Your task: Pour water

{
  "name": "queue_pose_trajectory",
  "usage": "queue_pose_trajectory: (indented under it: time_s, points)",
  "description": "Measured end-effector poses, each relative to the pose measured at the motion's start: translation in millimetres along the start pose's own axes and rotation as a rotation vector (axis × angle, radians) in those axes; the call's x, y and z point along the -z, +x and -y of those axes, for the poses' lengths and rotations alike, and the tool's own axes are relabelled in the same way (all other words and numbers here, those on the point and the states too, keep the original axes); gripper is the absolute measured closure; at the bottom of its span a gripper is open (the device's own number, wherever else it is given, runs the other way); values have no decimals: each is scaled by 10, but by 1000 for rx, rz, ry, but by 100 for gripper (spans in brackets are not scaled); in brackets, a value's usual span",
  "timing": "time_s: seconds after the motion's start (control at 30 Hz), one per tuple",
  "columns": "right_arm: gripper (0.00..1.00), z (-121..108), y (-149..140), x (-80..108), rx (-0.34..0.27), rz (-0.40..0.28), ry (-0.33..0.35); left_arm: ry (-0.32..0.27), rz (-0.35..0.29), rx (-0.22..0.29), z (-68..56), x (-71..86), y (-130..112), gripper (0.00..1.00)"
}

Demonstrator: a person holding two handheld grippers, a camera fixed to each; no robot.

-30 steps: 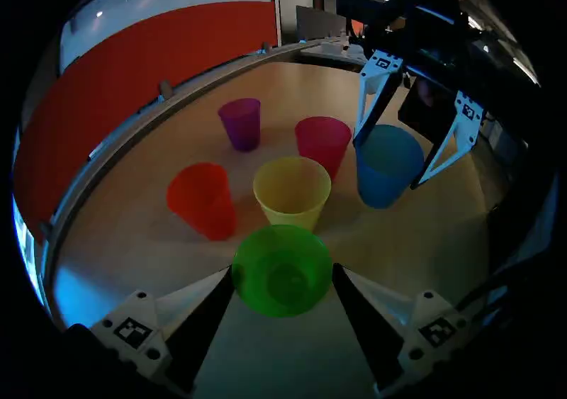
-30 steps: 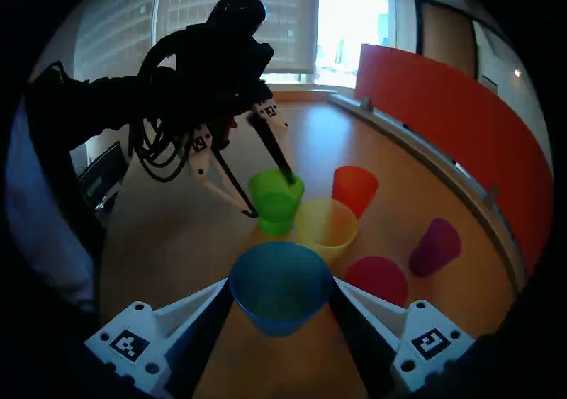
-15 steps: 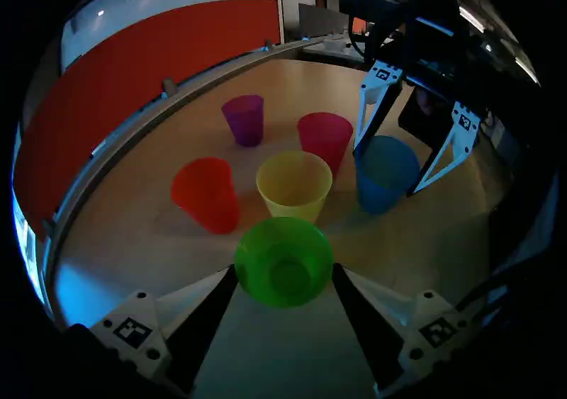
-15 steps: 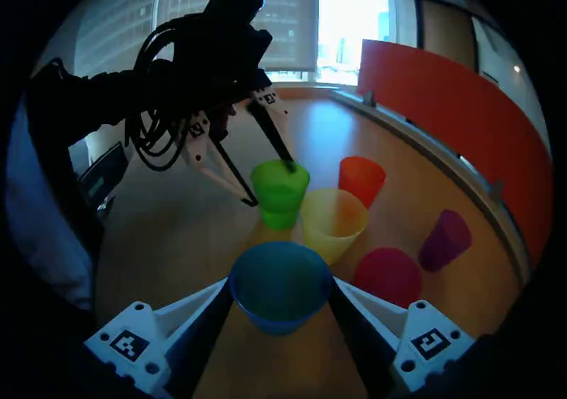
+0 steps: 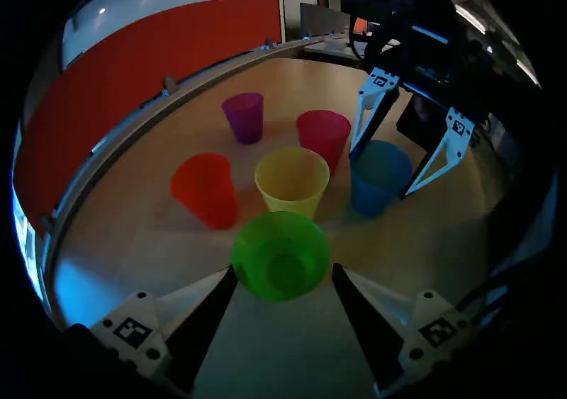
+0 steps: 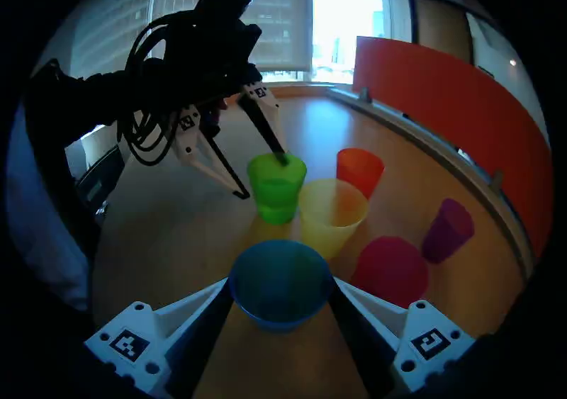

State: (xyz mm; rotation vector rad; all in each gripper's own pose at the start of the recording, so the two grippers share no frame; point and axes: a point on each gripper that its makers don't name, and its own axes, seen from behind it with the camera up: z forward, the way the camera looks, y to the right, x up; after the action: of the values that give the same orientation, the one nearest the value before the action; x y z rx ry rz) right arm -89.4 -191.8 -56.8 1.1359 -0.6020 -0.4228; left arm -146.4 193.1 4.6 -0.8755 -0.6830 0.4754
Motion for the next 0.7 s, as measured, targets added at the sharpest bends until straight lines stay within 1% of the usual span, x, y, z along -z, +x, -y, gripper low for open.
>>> queue_pose_trajectory:
  time_s: [0.2,0.43,0.7]
  points:
    - [6,11,-43,17,-5,6,-2,7,2,-1,17,4,-21,2]
    - [5,6,-99,44,-7,15,-14,0,7,-4,-27,0,-41,2]
    - [0,12,-181,93,-13,34,-31,1,17,-6,-49,31,-93,2]
